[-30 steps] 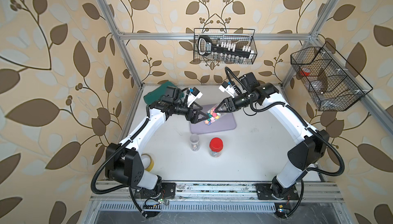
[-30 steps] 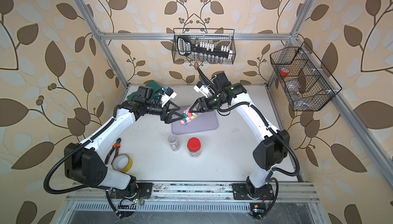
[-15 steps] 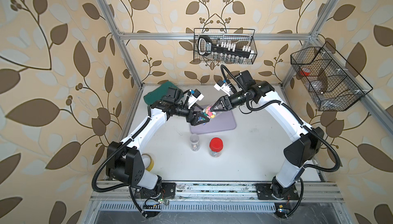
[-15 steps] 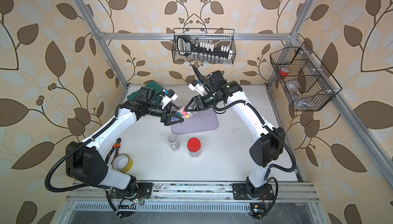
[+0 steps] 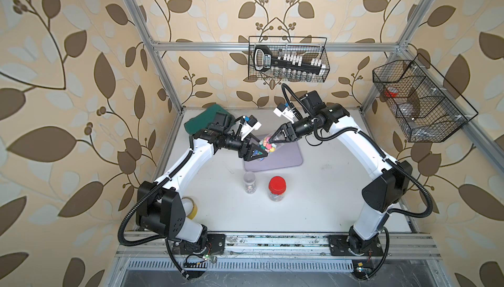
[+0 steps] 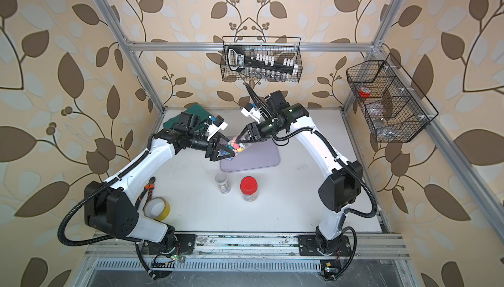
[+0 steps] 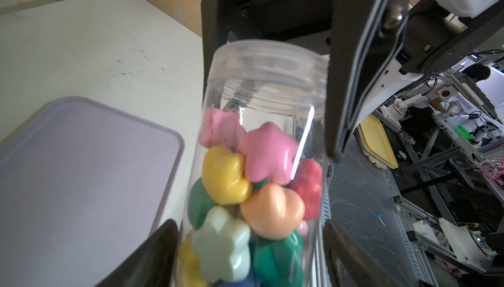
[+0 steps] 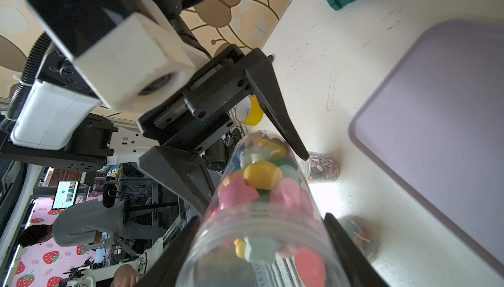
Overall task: Pour the candies out of the jar
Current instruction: Pick up the jar from the center of the board.
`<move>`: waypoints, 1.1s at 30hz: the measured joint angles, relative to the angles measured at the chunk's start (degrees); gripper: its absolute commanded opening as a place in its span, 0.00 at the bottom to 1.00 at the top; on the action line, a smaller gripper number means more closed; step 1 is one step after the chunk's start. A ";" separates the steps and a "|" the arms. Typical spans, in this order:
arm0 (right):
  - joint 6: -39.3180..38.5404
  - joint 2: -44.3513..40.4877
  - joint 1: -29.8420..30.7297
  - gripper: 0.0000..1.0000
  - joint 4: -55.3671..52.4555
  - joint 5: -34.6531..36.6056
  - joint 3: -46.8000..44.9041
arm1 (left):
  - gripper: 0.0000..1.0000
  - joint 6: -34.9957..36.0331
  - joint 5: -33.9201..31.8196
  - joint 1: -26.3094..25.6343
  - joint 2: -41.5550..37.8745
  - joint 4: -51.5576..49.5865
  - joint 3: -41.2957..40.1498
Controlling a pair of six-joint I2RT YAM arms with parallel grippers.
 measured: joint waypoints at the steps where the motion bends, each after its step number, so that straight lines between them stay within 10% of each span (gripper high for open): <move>1: 0.00 0.00 0.00 0.40 0.00 -0.13 0.02 | 0.86 0.11 0.02 0.00 0.00 -0.09 0.00; 19: -0.02 0.00 -0.02 0.42 -0.24 -2.89 0.02 | 0.66 2.51 2.78 0.00 0.48 -2.23 0.00; 33: -0.09 0.02 0.00 0.66 -0.24 -2.89 0.02 | 0.61 3.26 2.99 0.00 0.48 -2.64 0.00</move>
